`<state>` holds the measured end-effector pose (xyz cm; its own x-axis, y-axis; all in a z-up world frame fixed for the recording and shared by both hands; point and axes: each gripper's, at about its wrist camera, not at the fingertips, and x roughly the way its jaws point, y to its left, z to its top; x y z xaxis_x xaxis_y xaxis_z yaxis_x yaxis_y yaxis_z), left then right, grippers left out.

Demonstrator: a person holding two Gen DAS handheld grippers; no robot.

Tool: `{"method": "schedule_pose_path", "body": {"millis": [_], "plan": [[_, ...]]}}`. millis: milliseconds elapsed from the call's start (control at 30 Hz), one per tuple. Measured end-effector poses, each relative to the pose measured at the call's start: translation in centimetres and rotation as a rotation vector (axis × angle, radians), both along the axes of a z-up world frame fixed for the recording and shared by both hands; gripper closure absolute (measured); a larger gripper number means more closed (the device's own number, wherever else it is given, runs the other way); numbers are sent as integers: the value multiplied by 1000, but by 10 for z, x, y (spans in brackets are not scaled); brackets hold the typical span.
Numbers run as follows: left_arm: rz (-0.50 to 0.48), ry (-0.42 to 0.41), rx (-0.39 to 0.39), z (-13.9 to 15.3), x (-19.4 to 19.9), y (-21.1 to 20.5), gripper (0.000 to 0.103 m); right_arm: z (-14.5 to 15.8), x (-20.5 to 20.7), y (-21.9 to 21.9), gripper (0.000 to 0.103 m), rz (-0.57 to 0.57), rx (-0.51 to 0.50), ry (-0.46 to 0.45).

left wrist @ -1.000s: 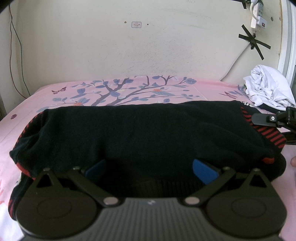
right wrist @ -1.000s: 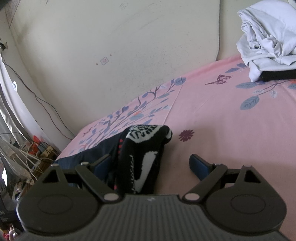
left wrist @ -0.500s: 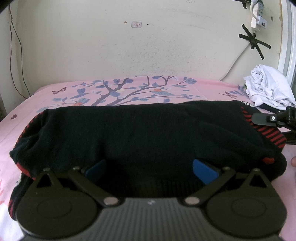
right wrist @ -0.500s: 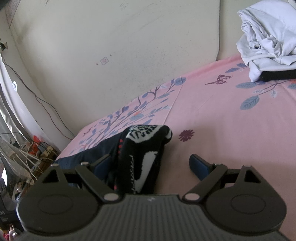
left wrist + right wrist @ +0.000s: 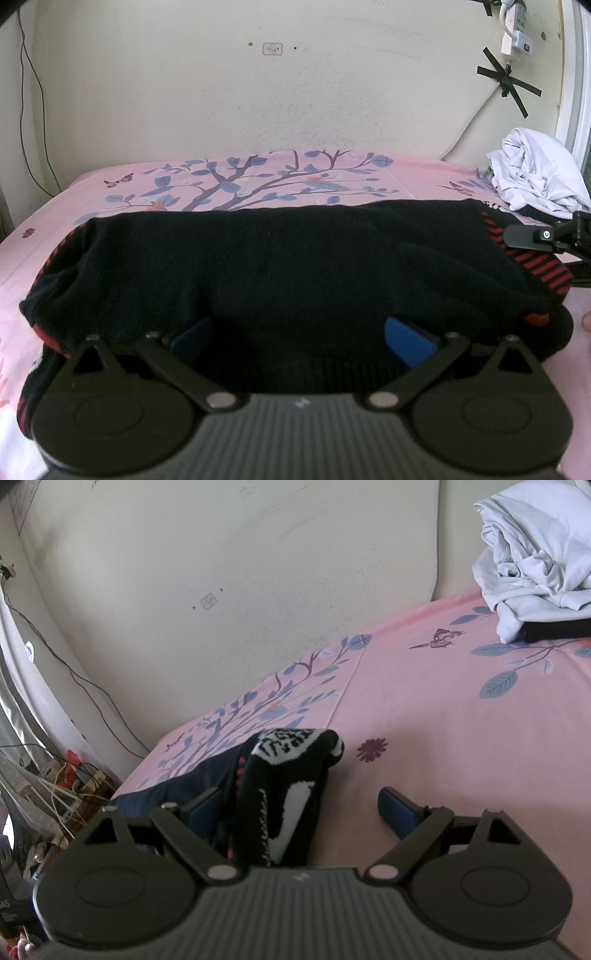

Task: Fold small clothes

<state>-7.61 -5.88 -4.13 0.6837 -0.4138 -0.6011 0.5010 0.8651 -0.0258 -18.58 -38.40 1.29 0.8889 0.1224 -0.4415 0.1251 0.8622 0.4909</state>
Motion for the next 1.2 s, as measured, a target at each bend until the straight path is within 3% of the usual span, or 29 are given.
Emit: {"method": "schedule_pose_path", "body": {"millis": [967, 1067, 1200], "plan": [[-1, 2, 1, -1, 1, 1, 0, 0, 0, 0, 18, 0, 0, 0], [-5, 8, -24, 1, 1, 5, 0, 0, 0, 0, 18, 0, 1, 0], [-6, 22, -136, 5, 1, 22, 0, 0, 0, -1, 18, 1, 2, 0]]}}
